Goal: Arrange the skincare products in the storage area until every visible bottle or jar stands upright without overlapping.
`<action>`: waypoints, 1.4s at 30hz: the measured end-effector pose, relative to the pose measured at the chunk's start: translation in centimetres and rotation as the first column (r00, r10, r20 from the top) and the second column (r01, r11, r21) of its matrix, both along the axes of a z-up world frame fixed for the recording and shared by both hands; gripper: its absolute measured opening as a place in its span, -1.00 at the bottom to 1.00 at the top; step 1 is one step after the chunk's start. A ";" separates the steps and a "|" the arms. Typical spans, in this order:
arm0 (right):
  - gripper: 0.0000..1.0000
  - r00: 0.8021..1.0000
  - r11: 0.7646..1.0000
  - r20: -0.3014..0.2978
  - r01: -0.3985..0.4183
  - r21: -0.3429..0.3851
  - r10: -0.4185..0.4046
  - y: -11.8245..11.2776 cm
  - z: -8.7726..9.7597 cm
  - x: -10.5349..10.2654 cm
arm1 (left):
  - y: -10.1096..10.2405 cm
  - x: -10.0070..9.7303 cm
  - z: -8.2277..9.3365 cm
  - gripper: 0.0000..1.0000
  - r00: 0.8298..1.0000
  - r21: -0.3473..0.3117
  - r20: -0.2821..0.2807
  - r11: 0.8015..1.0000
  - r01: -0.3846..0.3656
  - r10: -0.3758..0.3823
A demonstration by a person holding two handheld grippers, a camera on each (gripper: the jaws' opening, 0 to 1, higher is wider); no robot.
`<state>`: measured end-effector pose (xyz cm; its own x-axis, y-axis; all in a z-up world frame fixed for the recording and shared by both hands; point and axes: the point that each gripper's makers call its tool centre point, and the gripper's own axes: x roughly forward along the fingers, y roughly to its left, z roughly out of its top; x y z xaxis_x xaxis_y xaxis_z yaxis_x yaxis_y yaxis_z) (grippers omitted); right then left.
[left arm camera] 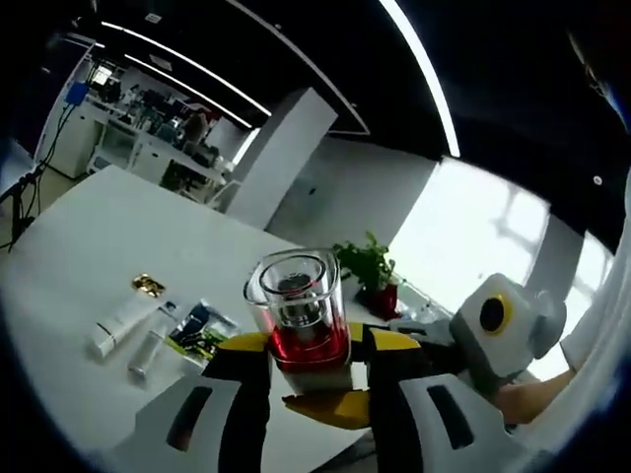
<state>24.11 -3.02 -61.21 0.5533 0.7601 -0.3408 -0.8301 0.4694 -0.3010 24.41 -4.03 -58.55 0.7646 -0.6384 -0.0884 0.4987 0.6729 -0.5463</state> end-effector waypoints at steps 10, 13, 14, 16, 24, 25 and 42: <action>-0.44 0.999 0.999 -0.027 0.039 0.035 -0.038 -0.6 0.5 -0.6 | -0.3 -0.2 0.3 -0.44 0.998 0.054 0.052 0.998 -0.038 0.035; -0.43 0.997 0.996 -0.055 0.061 0.059 -0.057 -0.8 0.6 -0.7 | -0.6 -0.2 0.6 -0.48 0.998 0.068 0.052 0.997 -0.023 0.019; -0.43 0.995 0.995 -0.074 0.067 0.071 -0.062 -0.8 0.6 -0.8 | -0.8 -0.3 0.8 -0.49 0.998 0.082 0.055 0.997 -0.002 -0.003; -0.43 0.994 0.994 -0.083 0.073 0.085 -0.066 -1.0 0.8 -0.8 | -1.0 -0.3 1.0 -0.50 0.999 0.086 0.048 0.996 0.013 -0.017; -0.40 0.986 0.977 -0.165 0.001 0.214 0.036 -1.3 2.2 -1.8 | -1.6 -0.5 1.8 -0.52 0.987 0.092 0.014 0.983 0.160 -0.162; -0.40 0.985 0.975 -0.164 -0.016 0.223 0.053 -1.3 2.4 -1.9 | -1.8 -0.6 2.0 -0.52 0.985 0.099 0.019 0.980 0.170 -0.172; -0.34 0.848 0.865 -0.260 -0.365 0.345 0.462 -2.5 4.8 -5.8 | -4.6 -4.4 4.9 -0.53 0.847 0.224 0.087 0.839 0.496 -0.524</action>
